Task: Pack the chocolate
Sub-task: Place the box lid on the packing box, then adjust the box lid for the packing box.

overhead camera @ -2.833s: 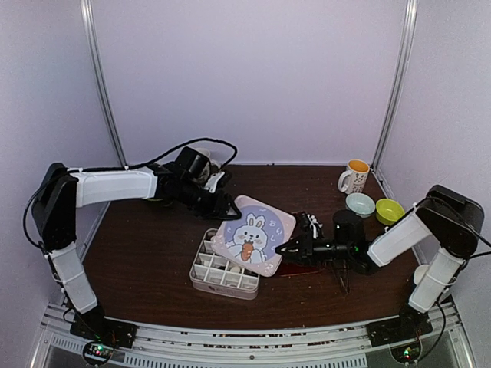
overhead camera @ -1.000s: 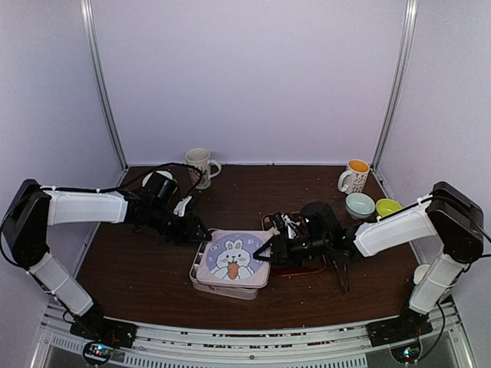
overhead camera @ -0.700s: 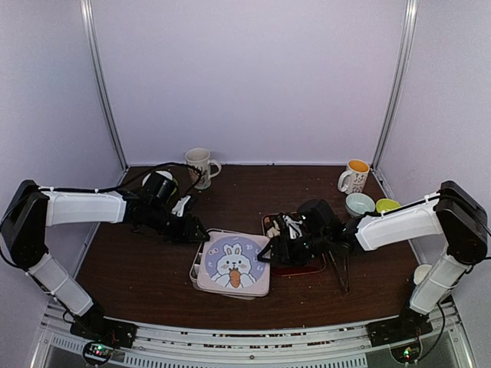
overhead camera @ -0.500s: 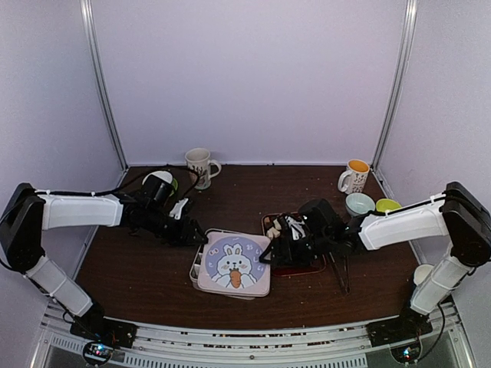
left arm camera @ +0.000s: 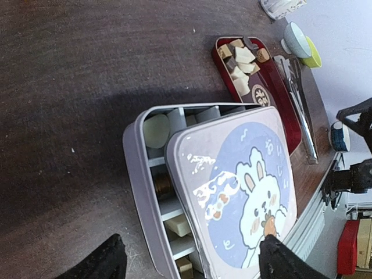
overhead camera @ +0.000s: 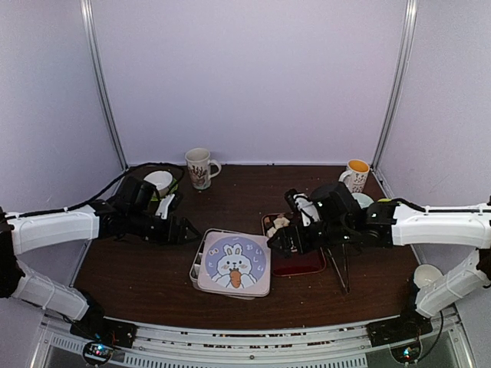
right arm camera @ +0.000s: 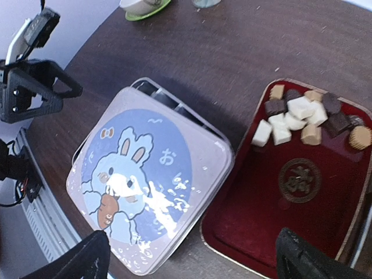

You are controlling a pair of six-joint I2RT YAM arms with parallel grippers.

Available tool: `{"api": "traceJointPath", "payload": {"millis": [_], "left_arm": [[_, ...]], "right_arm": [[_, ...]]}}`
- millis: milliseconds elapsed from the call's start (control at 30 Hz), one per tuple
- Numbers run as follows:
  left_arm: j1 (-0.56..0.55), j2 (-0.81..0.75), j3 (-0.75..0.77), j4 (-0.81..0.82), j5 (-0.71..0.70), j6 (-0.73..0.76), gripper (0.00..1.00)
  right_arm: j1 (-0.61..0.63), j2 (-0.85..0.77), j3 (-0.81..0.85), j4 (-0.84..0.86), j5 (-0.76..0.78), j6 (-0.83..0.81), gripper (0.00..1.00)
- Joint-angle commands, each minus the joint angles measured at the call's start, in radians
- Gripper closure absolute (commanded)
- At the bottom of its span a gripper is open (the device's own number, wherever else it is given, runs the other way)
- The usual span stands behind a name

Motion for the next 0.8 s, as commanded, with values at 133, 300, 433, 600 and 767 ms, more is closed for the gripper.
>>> {"api": "traceJointPath", "payload": {"millis": [133, 300, 433, 600, 767], "left_arm": [[-0.005, -0.076, -0.08, 0.05, -0.095, 0.015, 0.03], [-0.003, -0.114, -0.137, 0.094, -0.168, -0.033, 0.03], [0.024, -0.135, -0.157, 0.078, -0.243, -0.076, 0.1], [0.104, -0.087, -0.188, 0.117, -0.173, -0.111, 0.21], [0.111, 0.033, -0.178, 0.173, -0.112, -0.134, 0.31]], "right_arm": [[-0.105, -0.248, -0.195, 0.06, 0.111, -0.013, 0.0], [-0.054, -0.293, -0.217, -0.013, 0.08, -0.096, 0.0], [0.05, -0.316, -0.238, -0.044, 0.115, -0.144, 0.0], [0.152, -0.3, -0.268, -0.037, 0.128, -0.129, 0.0], [0.242, -0.203, -0.251, -0.013, 0.134, -0.122, 0.0]]}}
